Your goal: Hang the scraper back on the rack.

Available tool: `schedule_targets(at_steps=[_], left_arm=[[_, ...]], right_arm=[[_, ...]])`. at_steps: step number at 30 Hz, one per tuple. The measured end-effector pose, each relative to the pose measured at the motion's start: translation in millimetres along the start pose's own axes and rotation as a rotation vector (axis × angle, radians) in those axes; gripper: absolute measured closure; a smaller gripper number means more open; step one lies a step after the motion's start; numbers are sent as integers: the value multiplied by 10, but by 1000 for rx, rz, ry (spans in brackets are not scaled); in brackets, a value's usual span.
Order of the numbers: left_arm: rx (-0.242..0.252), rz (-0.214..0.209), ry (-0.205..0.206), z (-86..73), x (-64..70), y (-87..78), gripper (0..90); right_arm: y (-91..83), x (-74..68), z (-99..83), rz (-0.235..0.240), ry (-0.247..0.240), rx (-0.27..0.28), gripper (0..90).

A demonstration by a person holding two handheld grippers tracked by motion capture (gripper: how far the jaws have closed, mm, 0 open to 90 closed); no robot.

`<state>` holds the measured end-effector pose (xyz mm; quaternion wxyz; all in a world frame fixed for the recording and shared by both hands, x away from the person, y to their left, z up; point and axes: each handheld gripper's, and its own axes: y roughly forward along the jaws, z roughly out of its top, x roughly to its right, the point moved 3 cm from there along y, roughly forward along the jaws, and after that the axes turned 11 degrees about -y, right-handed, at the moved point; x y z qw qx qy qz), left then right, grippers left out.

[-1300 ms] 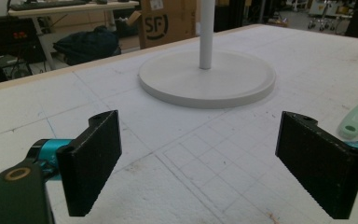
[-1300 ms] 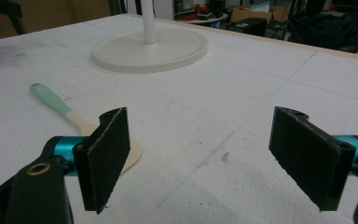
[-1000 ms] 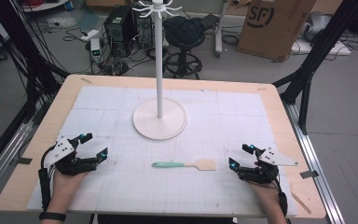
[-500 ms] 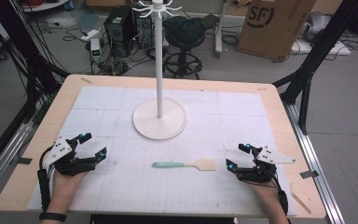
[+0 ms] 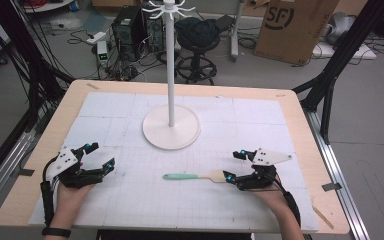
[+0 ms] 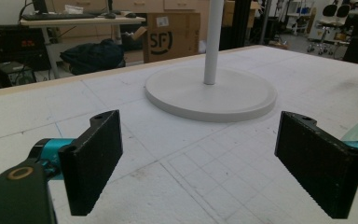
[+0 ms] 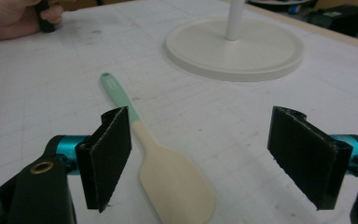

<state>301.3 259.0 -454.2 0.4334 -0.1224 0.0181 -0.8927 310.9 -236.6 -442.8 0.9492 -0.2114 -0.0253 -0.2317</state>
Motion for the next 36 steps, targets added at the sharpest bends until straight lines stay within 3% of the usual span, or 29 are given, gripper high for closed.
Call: schedule_targets(at_steps=[11, 15, 21, 27, 36], left_arm=[[-1, 8, 7, -1, 7, 2, 150], [1, 7, 9, -2, 9, 3, 150], [-1, 7, 13, -2, 9, 1, 151], [0, 9, 9, -2, 8, 3, 154], [-2, 13, 10, -2, 7, 3, 156]], right_arm=[[446, -84, 121, 142, -45, -118, 215], [567, -108, 125, 187, -63, -163, 260], [673, -147, 102, 240, -85, -225, 429], [743, -168, 80, 278, -114, -276, 563], [768, -181, 89, 283, -161, -287, 640]])
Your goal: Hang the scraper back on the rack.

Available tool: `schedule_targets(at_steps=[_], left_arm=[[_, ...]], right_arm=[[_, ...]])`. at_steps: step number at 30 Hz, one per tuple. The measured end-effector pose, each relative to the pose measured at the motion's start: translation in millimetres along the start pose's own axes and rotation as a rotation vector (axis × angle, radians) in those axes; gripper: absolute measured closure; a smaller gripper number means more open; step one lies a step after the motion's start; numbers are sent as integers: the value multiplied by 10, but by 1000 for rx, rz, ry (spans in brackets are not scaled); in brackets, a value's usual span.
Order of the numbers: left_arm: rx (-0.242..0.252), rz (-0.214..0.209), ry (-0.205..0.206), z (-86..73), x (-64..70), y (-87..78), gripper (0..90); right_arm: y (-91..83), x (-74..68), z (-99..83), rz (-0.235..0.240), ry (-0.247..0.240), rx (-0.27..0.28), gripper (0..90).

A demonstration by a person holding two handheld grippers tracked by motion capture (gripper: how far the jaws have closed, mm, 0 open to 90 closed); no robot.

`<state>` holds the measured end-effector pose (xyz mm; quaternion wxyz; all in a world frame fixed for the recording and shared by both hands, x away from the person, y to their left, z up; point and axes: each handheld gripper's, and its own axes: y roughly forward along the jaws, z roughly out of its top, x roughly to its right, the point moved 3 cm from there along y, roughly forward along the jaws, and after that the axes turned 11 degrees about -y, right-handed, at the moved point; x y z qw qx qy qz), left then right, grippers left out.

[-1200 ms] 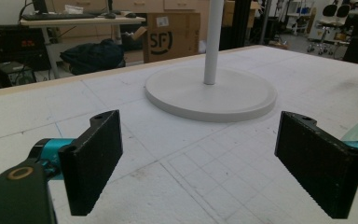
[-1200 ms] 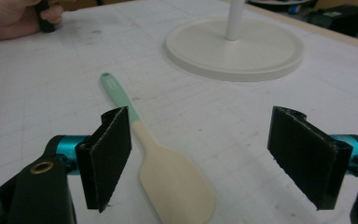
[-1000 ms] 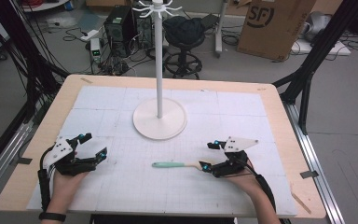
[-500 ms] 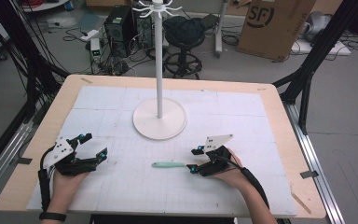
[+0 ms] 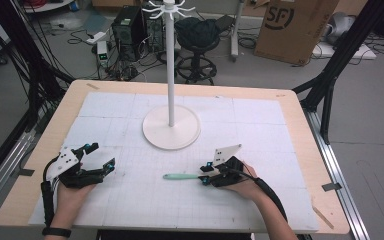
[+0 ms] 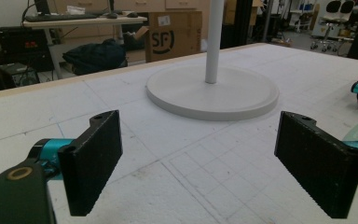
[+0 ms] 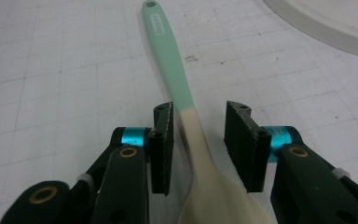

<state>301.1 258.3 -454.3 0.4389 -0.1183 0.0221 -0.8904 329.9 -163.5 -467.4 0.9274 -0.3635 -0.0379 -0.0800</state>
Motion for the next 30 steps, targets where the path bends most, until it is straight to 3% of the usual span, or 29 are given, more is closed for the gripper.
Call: schedule_targets(at_steps=[7, 20, 27, 30], left_arm=[[-1, 0, -1, 0, -1, 0, 156], [-1, 0, 3, -2, 5, 1, 159], [-1, 1, 2, -2, 6, 1, 159], [0, 1, 3, -2, 7, 3, 159]], right_arm=[[7, -23, 18, 20, -10, -3, 783], [-24, -6, 21, 18, 54, 7, 814], [-213, 48, 109, -27, 106, 83, 815], [-314, 90, 174, -21, 127, 111, 815]])
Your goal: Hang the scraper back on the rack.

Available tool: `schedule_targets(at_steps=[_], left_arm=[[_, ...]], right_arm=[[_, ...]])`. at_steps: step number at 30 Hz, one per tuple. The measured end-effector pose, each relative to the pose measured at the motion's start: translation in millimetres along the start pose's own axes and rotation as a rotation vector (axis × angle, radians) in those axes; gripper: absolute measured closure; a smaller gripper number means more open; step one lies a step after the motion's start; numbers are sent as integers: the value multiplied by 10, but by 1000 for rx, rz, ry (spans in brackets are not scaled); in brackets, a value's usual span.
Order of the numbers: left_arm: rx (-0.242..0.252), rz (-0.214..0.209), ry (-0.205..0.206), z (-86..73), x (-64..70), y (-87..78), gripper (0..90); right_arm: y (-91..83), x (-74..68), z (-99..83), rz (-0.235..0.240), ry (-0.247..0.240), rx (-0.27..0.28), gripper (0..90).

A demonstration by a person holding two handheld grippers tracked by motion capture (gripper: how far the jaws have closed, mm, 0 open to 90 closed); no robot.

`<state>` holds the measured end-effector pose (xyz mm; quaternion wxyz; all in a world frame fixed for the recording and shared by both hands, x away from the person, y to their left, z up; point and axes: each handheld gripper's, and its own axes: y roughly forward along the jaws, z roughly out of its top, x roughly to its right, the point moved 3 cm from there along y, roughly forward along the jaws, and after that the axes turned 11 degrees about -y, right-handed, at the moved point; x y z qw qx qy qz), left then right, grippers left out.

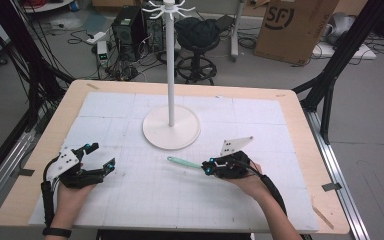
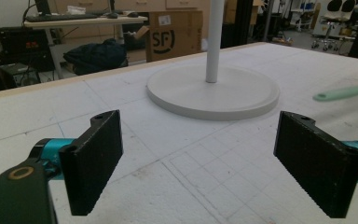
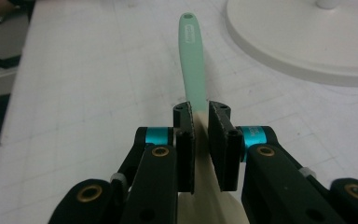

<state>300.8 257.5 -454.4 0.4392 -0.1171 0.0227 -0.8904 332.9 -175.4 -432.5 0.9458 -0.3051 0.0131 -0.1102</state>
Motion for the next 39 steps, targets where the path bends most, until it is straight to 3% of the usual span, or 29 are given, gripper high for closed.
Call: schedule_targets(at_steps=[5, 14, 23, 29, 39], left_arm=[[0, -1, 1, 0, 0, -1, 159], [-1, -3, 6, -1, 3, -1, 158], [0, -2, 5, 0, 2, 1, 159], [-1, -2, 6, 0, 2, 0, 159], [0, -3, 8, -1, 3, 0, 158]], right_arm=[[-194, 60, 197, -4, 47, 39, 816], [-713, 205, 697, -91, 69, 104, 815], [-1314, 345, 1274, -150, 48, 152, 815], [-1646, 433, 1657, -180, 21, 148, 815], [-2023, 556, 2131, -266, 5, 183, 817]])
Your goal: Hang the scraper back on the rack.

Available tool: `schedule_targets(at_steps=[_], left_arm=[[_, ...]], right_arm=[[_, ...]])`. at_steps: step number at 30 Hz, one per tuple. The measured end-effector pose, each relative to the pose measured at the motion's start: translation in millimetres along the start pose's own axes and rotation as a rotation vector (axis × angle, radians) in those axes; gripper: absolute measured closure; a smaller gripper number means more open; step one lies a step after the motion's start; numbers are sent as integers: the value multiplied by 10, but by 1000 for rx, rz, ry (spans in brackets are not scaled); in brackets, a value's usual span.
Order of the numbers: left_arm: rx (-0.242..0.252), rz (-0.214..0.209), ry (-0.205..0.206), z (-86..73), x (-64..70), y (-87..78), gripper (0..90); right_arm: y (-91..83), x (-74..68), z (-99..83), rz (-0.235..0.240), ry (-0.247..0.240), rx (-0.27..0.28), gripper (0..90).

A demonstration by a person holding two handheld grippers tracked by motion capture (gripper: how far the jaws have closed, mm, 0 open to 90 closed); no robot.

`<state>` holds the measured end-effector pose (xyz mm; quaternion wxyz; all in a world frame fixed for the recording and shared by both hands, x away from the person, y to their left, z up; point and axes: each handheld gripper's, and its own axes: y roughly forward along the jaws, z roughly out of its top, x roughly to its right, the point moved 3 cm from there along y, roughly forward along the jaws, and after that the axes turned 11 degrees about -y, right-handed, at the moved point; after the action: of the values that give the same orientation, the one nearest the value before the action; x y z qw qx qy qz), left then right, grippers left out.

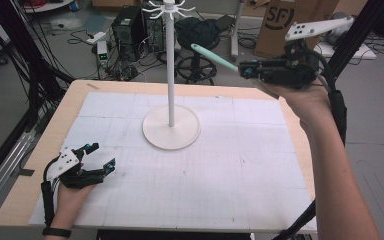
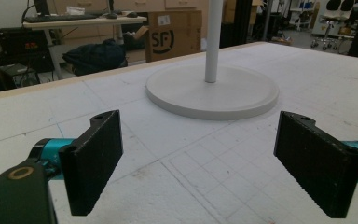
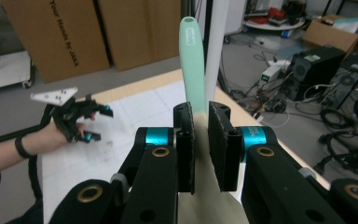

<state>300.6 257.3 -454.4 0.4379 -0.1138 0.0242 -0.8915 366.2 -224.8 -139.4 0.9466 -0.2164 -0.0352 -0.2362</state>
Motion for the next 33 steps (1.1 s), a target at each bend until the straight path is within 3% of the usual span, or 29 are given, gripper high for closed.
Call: schedule_targets(at_steps=[12, 33], left_arm=[[-1, -2, 5, 0, 3, -1, 158], [-2, -1, 6, -1, 7, -1, 158]], right_arm=[[39, 152, 272, -38, 10, 33, 817], [128, 239, 328, -71, 22, 29, 816]])
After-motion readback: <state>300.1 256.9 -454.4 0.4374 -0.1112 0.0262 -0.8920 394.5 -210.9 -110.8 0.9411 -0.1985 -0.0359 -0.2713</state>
